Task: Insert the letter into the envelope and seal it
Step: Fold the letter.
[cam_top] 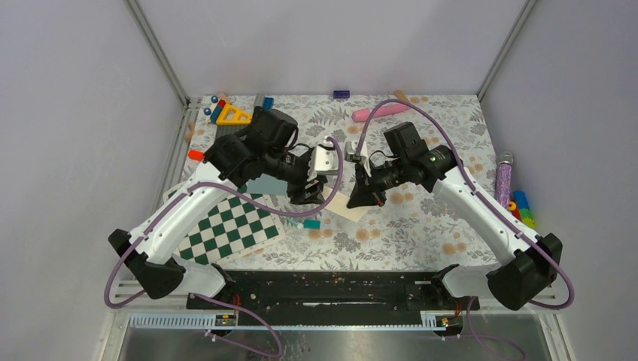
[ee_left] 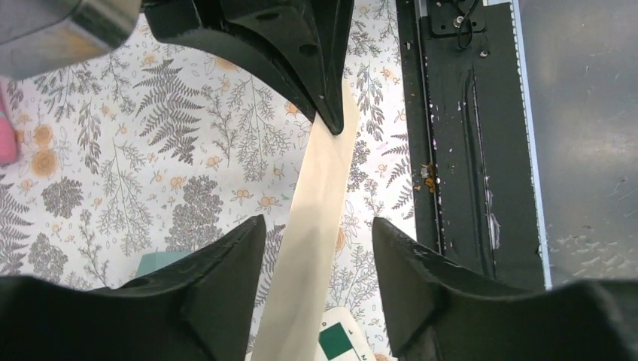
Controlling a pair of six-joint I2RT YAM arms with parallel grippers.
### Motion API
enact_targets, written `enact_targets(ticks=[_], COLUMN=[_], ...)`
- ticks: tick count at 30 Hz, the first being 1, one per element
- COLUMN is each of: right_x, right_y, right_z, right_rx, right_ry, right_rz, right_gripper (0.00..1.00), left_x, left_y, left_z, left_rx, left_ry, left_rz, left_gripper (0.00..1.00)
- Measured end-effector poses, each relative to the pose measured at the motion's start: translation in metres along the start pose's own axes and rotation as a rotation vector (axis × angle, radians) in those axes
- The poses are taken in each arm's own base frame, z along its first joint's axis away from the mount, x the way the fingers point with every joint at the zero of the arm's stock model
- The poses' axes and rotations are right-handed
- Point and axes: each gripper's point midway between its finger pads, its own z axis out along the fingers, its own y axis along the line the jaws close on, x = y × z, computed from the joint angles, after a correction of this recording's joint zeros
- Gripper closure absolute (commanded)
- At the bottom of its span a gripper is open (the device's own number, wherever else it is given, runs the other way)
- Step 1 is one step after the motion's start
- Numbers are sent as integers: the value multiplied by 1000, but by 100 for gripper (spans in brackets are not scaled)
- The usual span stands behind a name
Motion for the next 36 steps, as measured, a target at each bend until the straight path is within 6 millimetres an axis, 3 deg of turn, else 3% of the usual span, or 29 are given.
enact_targets(ticks=[5, 8, 17, 27, 31, 32, 34, 36], right_x=[0, 0, 0, 2, 1, 1, 1, 2], right_y=[0, 0, -1, -4, -4, -4, -4, -4], right_z=[0, -1, -1, -1, -2, -2, -2, -2], right_rx=[1, 2, 9, 24, 25, 25, 25, 24], right_ry=[-1, -1, 3, 11, 11, 11, 11, 11], right_rz=[-3, -6, -18, -30, -34, -34, -33, -32], right_gripper=[100, 100, 100, 100, 100, 98, 85, 84], left_x=[2, 6, 17, 24, 28, 28, 28, 27], left_y=[1, 4, 8, 23, 26, 25, 24, 22], left_z=[-4, -2, 0, -23, -30, -30, -30, -29], left_rx=[-22, -27, -33, -106, -122, -121, -113, -102], left_ry=[12, 31, 87, 100, 105, 104, 101, 94], left_rz=[-1, -6, -20, -18, -21, -20, -19, -20], left_gripper=[73, 86, 87, 87, 93, 98, 100, 100])
